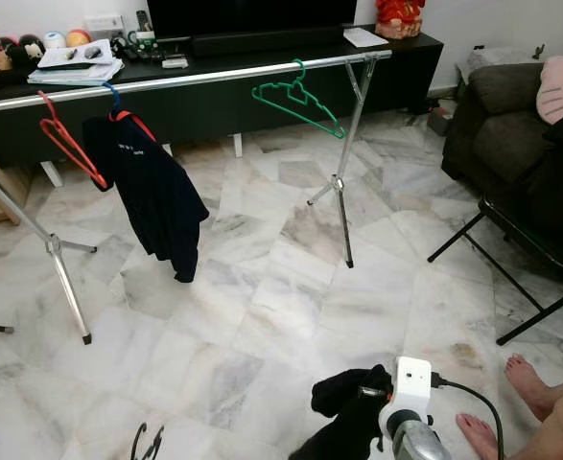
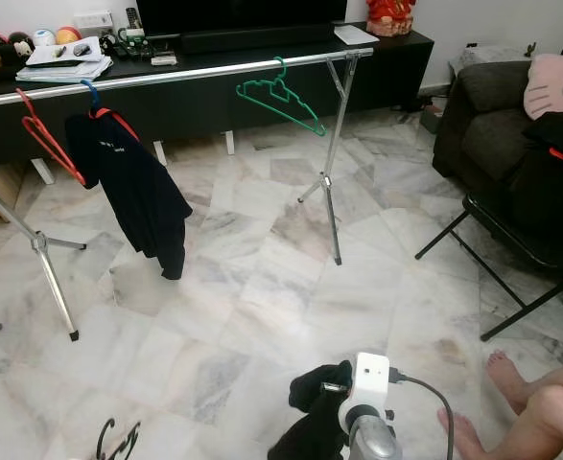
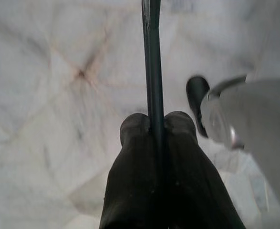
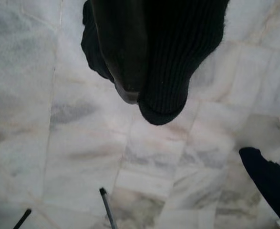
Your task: Hang hanger
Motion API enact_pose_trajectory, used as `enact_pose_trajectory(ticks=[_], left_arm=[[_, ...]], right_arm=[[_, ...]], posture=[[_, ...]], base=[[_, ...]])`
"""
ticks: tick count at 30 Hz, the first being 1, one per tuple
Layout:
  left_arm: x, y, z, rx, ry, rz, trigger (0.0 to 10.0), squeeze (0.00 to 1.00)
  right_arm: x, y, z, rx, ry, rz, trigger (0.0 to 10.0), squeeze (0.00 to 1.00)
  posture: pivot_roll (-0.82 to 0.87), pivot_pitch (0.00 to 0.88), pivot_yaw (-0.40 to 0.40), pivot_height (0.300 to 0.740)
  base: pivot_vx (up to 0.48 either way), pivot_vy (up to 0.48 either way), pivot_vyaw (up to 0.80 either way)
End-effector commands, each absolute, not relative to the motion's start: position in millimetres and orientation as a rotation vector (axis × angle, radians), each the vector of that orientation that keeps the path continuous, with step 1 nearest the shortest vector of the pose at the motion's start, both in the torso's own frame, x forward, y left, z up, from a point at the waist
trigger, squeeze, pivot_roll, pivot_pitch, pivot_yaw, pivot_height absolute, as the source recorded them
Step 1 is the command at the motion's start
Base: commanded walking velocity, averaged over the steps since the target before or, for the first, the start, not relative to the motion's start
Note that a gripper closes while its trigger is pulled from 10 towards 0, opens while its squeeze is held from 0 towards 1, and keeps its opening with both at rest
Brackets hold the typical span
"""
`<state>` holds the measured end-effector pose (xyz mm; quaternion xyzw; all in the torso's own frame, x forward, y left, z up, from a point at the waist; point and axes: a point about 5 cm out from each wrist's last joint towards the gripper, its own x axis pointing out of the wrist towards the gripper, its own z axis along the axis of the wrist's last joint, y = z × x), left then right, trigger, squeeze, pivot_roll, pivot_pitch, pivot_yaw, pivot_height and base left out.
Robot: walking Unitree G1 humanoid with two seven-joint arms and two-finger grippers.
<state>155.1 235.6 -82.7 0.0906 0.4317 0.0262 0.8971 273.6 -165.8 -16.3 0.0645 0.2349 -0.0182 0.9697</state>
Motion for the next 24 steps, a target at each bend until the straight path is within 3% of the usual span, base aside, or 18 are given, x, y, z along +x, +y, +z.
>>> enact_pose_trajectory(ticks=[1,3,9,11,14,19,20,24], left_arm=[[172.4,240.6,-72.2,0.197,0.809,0.061,10.0,0.00],[176.5,240.6,-70.1,0.201,0.793,0.057,10.0,0.00],[234.2,233.7,-32.7,0.193,0.550,-0.010,10.0,0.00],[260.9,219.9,-7.7,0.193,0.398,-0.111,10.0,0.00],[275.1,211.0,10.9,0.214,0.308,-0.197,10.0,0.00],[286.0,205.3,31.1,0.272,0.251,-0.334,10.0,0.00],[288.7,201.8,43.2,0.327,0.245,-0.468,10.0,0.00],[280.6,199.6,46.8,0.463,0.333,-0.702,10.0,0.00]], right_arm=[[289.2,-170.2,1.8,0.133,0.383,-0.045,10.0,0.00],[291.5,-171.0,4.6,0.135,0.370,-0.047,10.0,0.00],[320.2,-179.9,42.2,0.140,0.219,-0.077,10.0,0.00],[328.8,-180.5,56.3,0.159,0.167,-0.091,10.0,0.00],[334.5,-183.1,66.4,0.164,0.135,-0.127,10.0,0.00],[344.8,-188.0,81.4,0.214,0.113,-0.190,10.0,0.00],[352.7,-185.5,94.7,0.233,0.083,-0.175,10.0,0.00],[361.3,-185.6,112.2,0.227,0.029,-0.175,10.0,0.00]], posture=[[-0.04,0.129,0.016,0.740],[-0.04,0.129,0.016,0.740],[-0.04,0.134,0.014,0.740],[-0.04,0.136,0.013,0.740],[-0.04,0.139,0.013,0.740],[-0.04,0.143,0.013,0.740],[-0.04,0.143,0.011,0.740],[-0.04,0.143,0.009,0.740]], base=[[0.000,0.000,0.00],[0.000,0.000,0.00],[0.000,0.000,0.00],[0.000,0.000,0.00],[0.000,0.000,0.00],[0.000,0.000,0.00],[0.000,0.000,0.00],[0.000,0.000,0.00]])
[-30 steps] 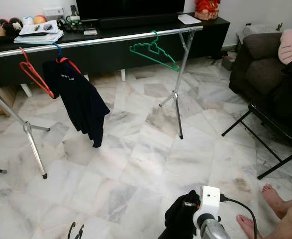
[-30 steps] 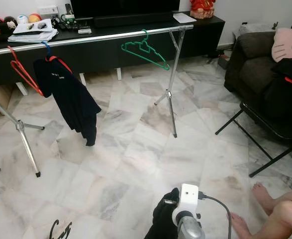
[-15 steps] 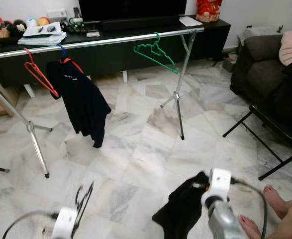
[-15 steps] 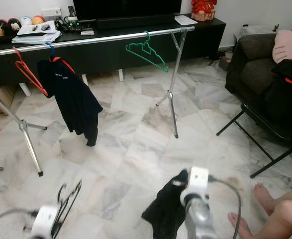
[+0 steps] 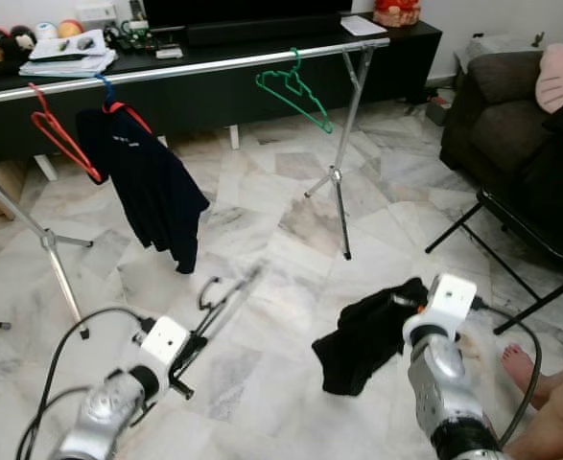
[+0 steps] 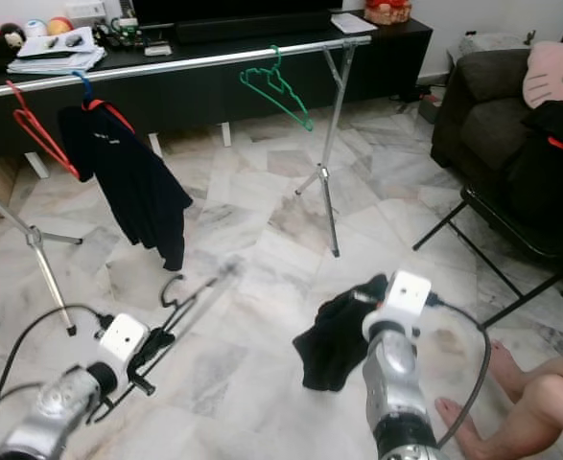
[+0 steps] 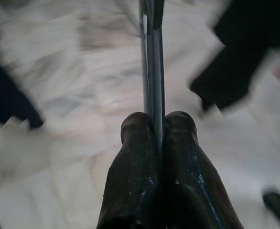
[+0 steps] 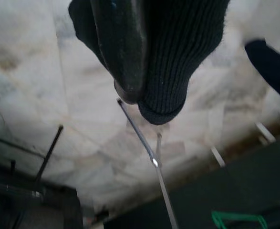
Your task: Hang hanger
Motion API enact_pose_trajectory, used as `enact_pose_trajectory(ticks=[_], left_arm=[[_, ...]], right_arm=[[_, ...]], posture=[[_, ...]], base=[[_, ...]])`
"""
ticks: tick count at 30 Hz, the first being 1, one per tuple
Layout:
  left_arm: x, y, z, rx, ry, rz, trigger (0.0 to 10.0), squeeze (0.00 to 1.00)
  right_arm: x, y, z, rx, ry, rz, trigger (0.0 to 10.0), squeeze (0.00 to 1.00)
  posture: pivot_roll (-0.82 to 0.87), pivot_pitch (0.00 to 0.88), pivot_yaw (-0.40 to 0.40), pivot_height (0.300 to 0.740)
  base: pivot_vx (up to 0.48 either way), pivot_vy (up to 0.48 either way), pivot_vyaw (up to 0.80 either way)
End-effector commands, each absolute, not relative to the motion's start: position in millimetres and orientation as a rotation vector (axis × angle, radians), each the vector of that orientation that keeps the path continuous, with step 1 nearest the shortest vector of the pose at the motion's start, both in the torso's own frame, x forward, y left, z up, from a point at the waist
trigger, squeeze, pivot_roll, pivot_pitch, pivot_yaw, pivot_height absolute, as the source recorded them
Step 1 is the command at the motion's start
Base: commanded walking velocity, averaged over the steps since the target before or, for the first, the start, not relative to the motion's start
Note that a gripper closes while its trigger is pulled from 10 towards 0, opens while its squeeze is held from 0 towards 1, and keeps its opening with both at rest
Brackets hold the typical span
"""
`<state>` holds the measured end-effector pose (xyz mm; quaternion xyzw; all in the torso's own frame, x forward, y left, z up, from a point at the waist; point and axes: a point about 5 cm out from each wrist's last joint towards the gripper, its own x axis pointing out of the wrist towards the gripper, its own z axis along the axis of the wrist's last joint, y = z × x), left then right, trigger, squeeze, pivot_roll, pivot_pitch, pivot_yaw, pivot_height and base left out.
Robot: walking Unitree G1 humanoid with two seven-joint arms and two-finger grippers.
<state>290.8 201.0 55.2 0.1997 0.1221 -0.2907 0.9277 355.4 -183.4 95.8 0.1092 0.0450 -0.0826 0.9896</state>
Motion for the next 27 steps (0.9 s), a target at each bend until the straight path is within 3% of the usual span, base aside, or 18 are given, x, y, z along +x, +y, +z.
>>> enact_pose_trajectory(ticks=[1,4,8,12,21,27], left_arm=[[280.6,199.6,46.8,0.463,0.333,-0.702,10.0,0.00],[270.6,204.6,47.7,0.610,0.454,-0.871,10.0,0.00],[267.8,205.7,51.4,0.629,0.491,-0.925,10.0,0.00],[268.2,203.1,65.9,0.604,0.507,-0.964,10.0,0.00],[268.8,186.6,84.9,0.460,0.471,-1.020,10.0,0.00],[267.0,183.9,89.4,0.437,0.484,-1.034,10.0,0.00]], right_arm=[[361.3,-185.6,112.2,0.227,0.029,-0.175,10.0,0.00],[365.8,-197.1,119.8,0.242,0.016,-0.273,10.0,0.00],[367.5,-199.1,121.4,0.253,0.024,-0.303,10.0,0.00],[373.0,-190.1,123.5,0.250,0.061,-0.277,10.0,0.00],[385.4,-145.8,120.4,0.164,0.229,-0.001,10.0,0.00],[392.8,-148.2,133.6,0.168,0.212,-0.045,10.0,0.00]], posture=[[-0.04,0.143,0.009,0.740],[-0.05,0.142,0.005,0.740],[-0.04,0.144,0.003,0.740],[-0.04,0.144,0.001,0.740],[-0.03,0.140,0.001,0.740],[-0.04,0.133,-0.001,0.740]], base=[[0.000,0.000,0.00],[0.000,0.000,0.00],[0.000,0.000,0.00],[0.000,0.000,0.00],[0.000,0.000,0.00],[0.000,0.000,0.00]])
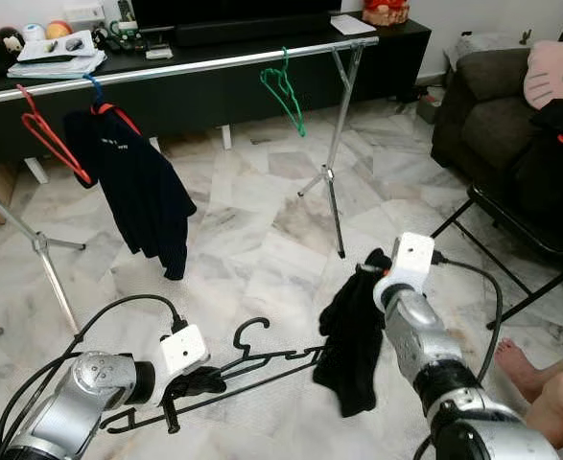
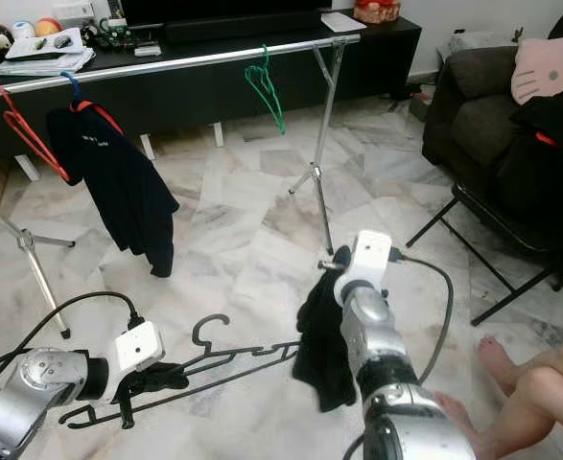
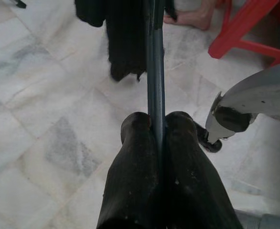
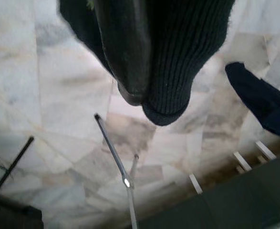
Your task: Hang hanger
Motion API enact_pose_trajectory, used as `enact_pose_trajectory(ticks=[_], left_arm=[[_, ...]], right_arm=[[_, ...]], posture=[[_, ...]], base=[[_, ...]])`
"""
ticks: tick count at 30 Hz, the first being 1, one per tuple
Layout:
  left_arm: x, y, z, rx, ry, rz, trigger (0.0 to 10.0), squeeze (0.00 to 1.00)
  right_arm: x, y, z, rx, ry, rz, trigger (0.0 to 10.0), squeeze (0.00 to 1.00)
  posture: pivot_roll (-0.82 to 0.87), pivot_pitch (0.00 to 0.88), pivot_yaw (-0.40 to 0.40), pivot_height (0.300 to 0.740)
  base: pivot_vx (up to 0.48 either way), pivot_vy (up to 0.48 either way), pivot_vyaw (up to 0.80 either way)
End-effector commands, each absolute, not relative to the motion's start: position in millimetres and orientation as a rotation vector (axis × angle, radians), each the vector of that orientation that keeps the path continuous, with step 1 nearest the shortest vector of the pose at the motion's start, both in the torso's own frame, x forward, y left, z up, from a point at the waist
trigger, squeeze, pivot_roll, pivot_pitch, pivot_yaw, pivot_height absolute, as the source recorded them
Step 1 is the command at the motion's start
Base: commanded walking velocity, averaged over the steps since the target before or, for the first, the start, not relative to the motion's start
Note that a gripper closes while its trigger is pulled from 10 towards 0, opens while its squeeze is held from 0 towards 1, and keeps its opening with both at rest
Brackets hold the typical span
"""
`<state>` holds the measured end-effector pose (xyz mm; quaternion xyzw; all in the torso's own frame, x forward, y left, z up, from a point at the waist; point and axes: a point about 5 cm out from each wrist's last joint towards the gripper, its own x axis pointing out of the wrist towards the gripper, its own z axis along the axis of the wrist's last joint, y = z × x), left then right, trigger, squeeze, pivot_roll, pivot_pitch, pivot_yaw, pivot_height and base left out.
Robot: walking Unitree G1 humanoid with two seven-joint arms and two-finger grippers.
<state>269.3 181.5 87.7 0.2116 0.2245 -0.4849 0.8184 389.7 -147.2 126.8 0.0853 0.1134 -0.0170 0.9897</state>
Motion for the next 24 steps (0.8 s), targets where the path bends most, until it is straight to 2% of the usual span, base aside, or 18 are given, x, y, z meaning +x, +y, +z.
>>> enact_pose_trajectory(ticks=[1,12,18,21,24], left_arm=[[266.8,182.2,91.6,0.423,0.483,-1.046,10.0,0.00],[271.6,174.6,96.6,0.404,0.469,-1.056,10.0,0.00],[274.2,168.7,101.1,0.362,0.444,-1.056,10.0,0.00],[274.3,167.3,102.1,0.349,0.440,-1.062,10.0,0.00],[275.0,165.8,103.1,0.346,0.433,-1.064,10.0,0.00]], right_arm=[[394.7,-153.0,136.7,0.158,0.216,-0.099,10.0,0.00],[399.2,-142.2,145.9,0.121,0.206,-0.174,10.0,0.00],[403.3,-132.7,153.6,0.278,0.234,-0.197,10.0,0.00],[404.7,-130.7,157.7,0.223,0.233,-0.216,10.0,0.00],[404.5,-130.2,157.3,0.249,0.263,-0.264,10.0,0.00]], posture=[[-0.04,0.132,-0.001,0.740],[-0.03,0.113,-0.002,0.740],[-0.03,0.097,-0.004,0.740],[-0.03,0.094,-0.006,0.740],[-0.03,0.094,-0.009,0.740]], base=[[0.000,0.000,0.00],[0.000,0.000,0.00],[0.000,0.000,0.00],[0.000,0.000,0.00],[0.000,0.000,0.00]])
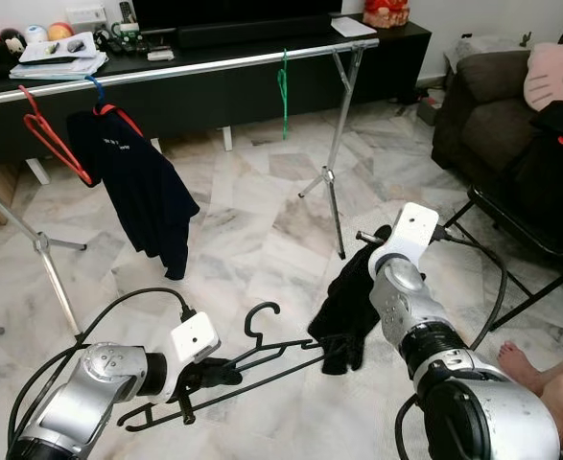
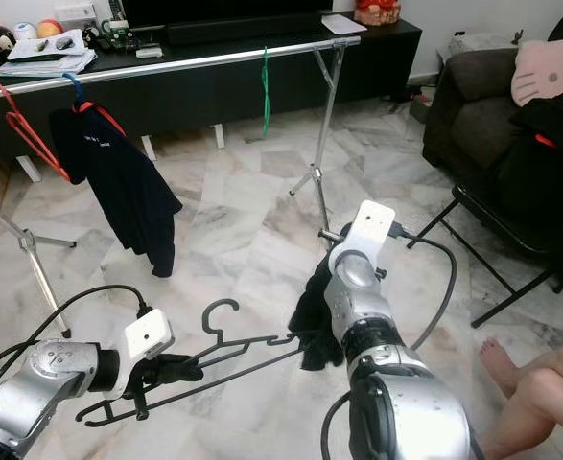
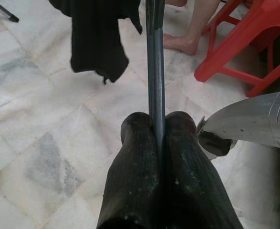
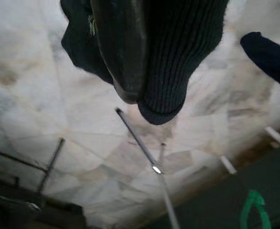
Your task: Hang hanger
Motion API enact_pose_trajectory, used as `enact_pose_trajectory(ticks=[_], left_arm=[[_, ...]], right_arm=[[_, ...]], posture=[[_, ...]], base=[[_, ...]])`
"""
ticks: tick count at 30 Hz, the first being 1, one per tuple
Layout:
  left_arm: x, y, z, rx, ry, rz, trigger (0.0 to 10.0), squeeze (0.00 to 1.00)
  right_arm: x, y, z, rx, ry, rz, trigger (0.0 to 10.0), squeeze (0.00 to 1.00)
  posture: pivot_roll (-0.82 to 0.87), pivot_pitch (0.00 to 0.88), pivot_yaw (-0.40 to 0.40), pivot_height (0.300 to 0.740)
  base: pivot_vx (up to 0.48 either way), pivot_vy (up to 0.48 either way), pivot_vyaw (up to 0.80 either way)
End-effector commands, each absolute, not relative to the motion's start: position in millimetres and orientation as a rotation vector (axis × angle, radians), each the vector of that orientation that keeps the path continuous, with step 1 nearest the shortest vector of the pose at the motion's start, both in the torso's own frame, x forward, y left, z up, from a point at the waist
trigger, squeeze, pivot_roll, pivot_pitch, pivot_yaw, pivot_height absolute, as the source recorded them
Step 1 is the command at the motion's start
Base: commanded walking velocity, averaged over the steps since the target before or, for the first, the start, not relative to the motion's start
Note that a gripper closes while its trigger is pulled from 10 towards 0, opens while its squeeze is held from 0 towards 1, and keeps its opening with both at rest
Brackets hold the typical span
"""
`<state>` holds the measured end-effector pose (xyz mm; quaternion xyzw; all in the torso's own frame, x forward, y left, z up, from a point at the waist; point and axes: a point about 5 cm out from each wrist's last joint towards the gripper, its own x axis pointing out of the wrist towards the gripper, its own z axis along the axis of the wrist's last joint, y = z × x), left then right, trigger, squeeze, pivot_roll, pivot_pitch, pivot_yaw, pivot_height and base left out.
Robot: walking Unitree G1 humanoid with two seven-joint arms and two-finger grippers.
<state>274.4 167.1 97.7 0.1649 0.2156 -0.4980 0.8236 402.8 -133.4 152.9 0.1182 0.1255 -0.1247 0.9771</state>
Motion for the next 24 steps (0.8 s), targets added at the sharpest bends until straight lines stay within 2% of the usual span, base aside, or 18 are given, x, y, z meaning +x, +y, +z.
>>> enact_pose_trajectory(ticks=[1,3,10,13,15,17,24], left_arm=[[275.4,165.4,103.6,0.344,0.430,-1.063,10.0,0.00],[277.2,164.1,105.8,0.337,0.416,-1.055,10.0,0.00],[277.9,161.2,107.8,0.311,0.405,-1.051,10.0,0.00],[277.3,160.4,109.1,0.301,0.402,-1.055,10.0,0.00],[276.5,160.7,109.4,0.304,0.407,-1.061,10.0,0.00],[276.1,160.8,109.3,0.304,0.409,-1.065,10.0,0.00],[275.8,159.1,110.0,0.295,0.408,-1.066,10.0,0.00]], right_arm=[[404.6,-129.2,157.6,0.269,0.266,-0.266,10.0,0.00],[405.9,-122.8,162.5,0.310,0.261,-0.264,10.0,0.00],[405.6,-114.5,165.5,0.262,0.253,-0.290,10.0,0.00],[403.5,-119.3,161.8,0.189,0.268,-0.355,10.0,0.00],[400.5,-132.0,157.3,0.111,0.280,-0.463,10.0,0.00],[399.6,-139.4,159.1,0.123,0.277,-0.542,10.0,0.00],[402.1,-138.1,165.9,0.127,0.254,-0.531,10.0,0.00]], posture=[[-0.03,0.095,-0.009,0.740],[-0.03,0.103,-0.010,0.740],[-0.03,0.115,-0.015,0.740],[-0.03,0.118,-0.017,0.740],[-0.02,0.123,-0.020,0.740],[-0.03,0.125,-0.021,0.740],[-0.03,0.125,-0.022,0.740]], base=[[0.000,0.000,0.00],[0.000,0.000,0.00],[0.000,0.000,0.00],[0.000,0.000,0.00],[0.000,0.000,0.00],[0.000,0.000,0.00],[0.000,0.000,0.00]])
